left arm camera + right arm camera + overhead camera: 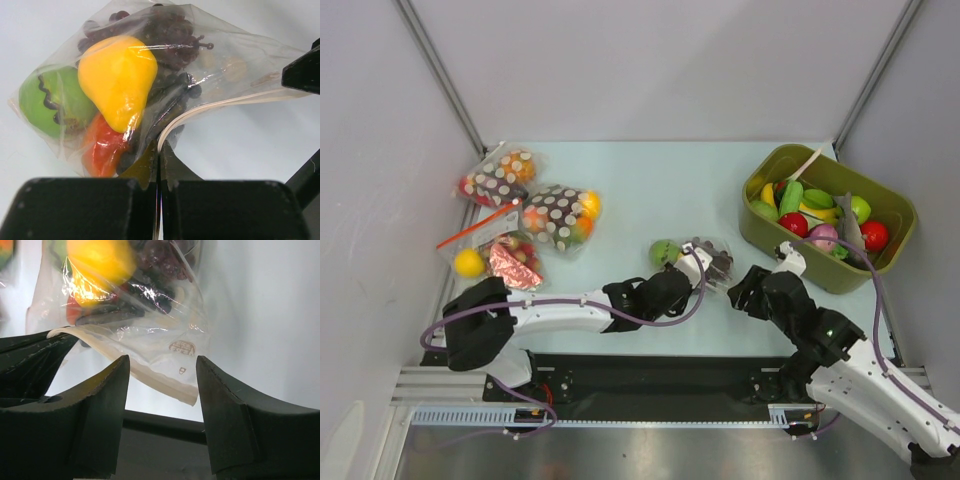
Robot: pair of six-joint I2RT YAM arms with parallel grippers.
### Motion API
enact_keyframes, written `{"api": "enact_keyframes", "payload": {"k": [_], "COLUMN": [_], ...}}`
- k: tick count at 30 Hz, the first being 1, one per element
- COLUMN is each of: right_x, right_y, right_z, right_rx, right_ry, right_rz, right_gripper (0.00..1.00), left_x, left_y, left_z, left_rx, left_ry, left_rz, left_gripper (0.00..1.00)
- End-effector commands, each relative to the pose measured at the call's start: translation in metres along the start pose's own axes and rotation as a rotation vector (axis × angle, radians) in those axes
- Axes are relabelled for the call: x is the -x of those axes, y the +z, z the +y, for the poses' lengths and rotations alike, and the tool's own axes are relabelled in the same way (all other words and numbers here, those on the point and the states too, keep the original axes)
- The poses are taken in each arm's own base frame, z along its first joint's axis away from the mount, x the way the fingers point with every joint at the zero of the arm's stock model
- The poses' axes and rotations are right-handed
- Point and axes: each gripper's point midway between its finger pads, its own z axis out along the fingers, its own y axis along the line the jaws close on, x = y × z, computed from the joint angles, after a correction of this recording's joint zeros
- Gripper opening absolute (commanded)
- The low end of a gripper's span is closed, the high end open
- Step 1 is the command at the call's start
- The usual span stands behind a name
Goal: Open the zip-top bag and remove the fake food
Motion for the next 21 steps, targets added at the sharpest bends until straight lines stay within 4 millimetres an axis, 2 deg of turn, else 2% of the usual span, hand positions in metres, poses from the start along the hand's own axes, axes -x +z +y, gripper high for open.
{"api": "enact_keyframes", "payload": {"k": [1, 10, 21], "right_x": [0.005, -0.005, 0.004], "right_y": [0.003, 0.009, -0.001], "right_z": [0.010, 0.007, 0.016], "right_rx": [0.044, 0.035, 0.073], "right_ry": [-0.041, -0.090, -0.093], "right_rz": [-0.018, 0.019, -0.011], "right_gripper": [0.61, 0.61, 0.60], "left_x": [0.023, 0.024, 0.019], "left_y": [-0.010, -0.013, -0.011], "left_z": [0.004, 0.005, 0.006], "left_rx": [-0.003, -0.007, -0.003], "left_ry": [-0.032, -0.022, -0.004], "left_rz": [-0.070, -0.072, -0.051], "left_gripper": [0.00, 0.00, 0.00]}}
